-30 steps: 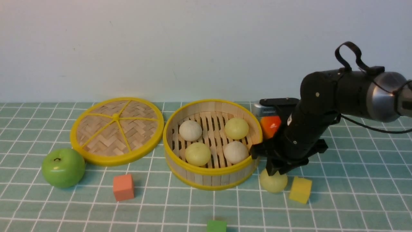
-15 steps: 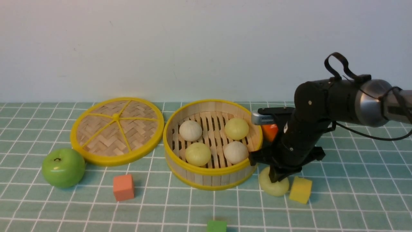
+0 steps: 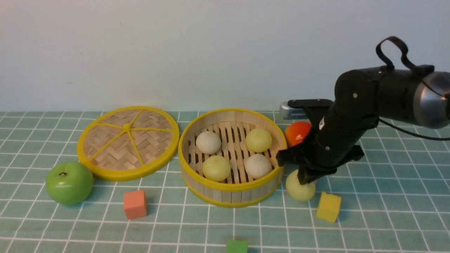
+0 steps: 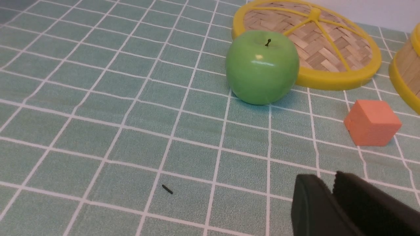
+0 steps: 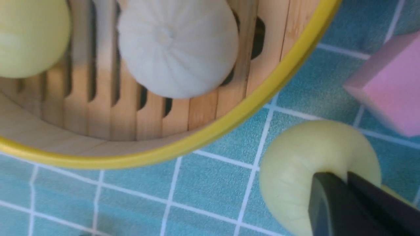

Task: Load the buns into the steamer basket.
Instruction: Use the right arm to put the steamed stuffed bun into the steamer

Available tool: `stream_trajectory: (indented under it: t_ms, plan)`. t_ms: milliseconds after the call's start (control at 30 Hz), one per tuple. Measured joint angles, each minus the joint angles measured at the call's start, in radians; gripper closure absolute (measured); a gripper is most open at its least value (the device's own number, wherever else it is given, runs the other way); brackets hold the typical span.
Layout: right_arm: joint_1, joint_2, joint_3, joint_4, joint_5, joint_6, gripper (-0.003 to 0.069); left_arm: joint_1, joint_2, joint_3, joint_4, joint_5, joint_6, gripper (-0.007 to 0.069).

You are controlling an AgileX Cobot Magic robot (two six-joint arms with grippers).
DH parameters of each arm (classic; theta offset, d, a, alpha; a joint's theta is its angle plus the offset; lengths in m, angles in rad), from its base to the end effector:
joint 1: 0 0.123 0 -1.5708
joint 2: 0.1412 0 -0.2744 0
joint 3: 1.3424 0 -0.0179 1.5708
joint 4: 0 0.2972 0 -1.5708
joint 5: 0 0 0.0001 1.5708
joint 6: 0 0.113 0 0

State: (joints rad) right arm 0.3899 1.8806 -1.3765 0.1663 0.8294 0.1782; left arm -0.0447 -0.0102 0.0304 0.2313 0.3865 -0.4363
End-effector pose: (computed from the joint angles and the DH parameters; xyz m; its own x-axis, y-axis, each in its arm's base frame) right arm 0.3971 0.1781 0.1599 -0.9566 -0.0852 -0.2786 -0.1456 0.9681 0.2040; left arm 0.1308 0.0039 0.1621 -0.2892 -0.2062 -0.9348 -0.1038 0.9775 -0.1835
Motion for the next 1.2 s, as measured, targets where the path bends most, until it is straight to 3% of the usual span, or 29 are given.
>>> stream_trajectory:
  t_ms: [233,600,933,1200]
  plan:
    - [0.000,-0.046,-0.015,0.000,0.007,0.000,0.0653,0.000,0.000,0.000,0.000,0.000,0.000,0.0500]
    - [0.000,-0.034,-0.219,0.030,-0.036,-0.047,0.0653,0.000,0.000,0.000,0.002,0.000,0.000,0.0491]
    - [0.001,0.171,-0.406,0.270,-0.146,-0.198,0.0653,0.000,0.000,0.000,0.002,0.000,0.000,0.0479]
    - [0.001,0.336,-0.520,0.305,-0.171,-0.233,0.0653,0.000,0.000,0.000,0.002,0.000,0.000,0.0477]
